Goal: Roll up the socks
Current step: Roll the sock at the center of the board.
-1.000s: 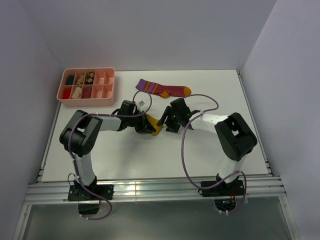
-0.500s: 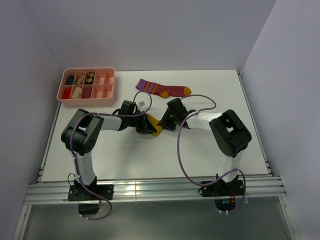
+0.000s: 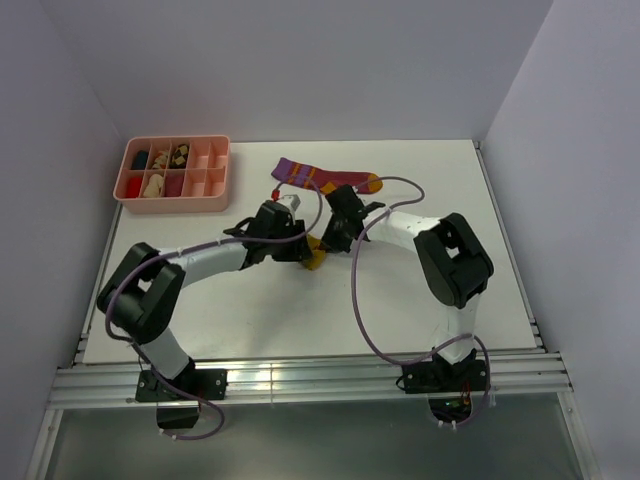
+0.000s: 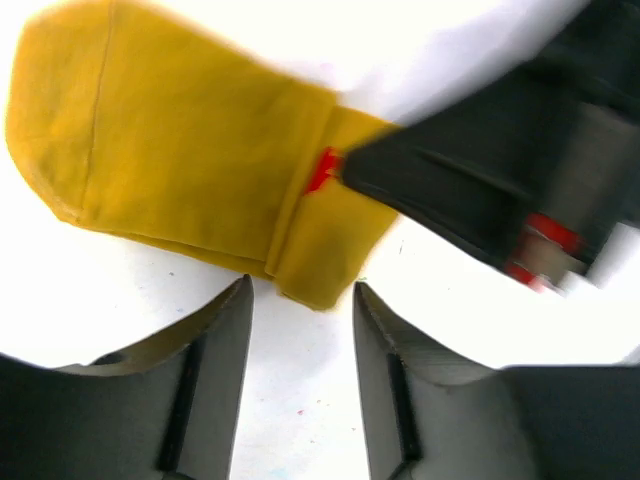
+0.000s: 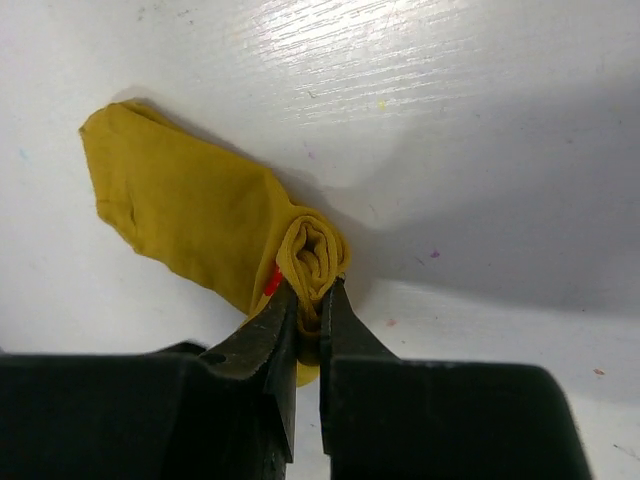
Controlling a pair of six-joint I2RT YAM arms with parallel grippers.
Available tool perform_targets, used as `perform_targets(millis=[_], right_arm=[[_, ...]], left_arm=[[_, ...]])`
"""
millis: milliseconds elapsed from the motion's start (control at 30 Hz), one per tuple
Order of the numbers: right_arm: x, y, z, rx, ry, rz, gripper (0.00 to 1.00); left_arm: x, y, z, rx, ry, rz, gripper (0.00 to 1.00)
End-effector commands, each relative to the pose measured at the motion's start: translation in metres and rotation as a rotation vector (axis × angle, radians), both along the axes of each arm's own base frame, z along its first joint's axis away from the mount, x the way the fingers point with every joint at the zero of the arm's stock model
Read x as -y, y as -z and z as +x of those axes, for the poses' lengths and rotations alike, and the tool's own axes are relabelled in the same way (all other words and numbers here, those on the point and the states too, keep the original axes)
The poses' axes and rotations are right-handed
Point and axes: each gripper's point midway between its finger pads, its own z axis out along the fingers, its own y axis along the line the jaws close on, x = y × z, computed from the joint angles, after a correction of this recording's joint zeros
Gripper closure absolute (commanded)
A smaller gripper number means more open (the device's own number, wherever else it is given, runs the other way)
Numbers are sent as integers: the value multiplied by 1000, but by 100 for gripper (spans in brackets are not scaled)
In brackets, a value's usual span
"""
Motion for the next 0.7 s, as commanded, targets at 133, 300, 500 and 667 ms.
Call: perform_targets(millis=[133,300,500,667], right_arm=[[6,4,0,-74,-104,-114,100],[10,8,-3,-120,-137,-135,100],[8,9,-3,-136,-158,-117,100],[7,13,-6,-155,-165,-105,100]], left_arm=[[8,-63,9,525,-9,412,42],[25,-62,-3,657,-4,581,36],[37,-39,-9,734,-4,725,31],[50,-37,-14,749,-4,659,32]])
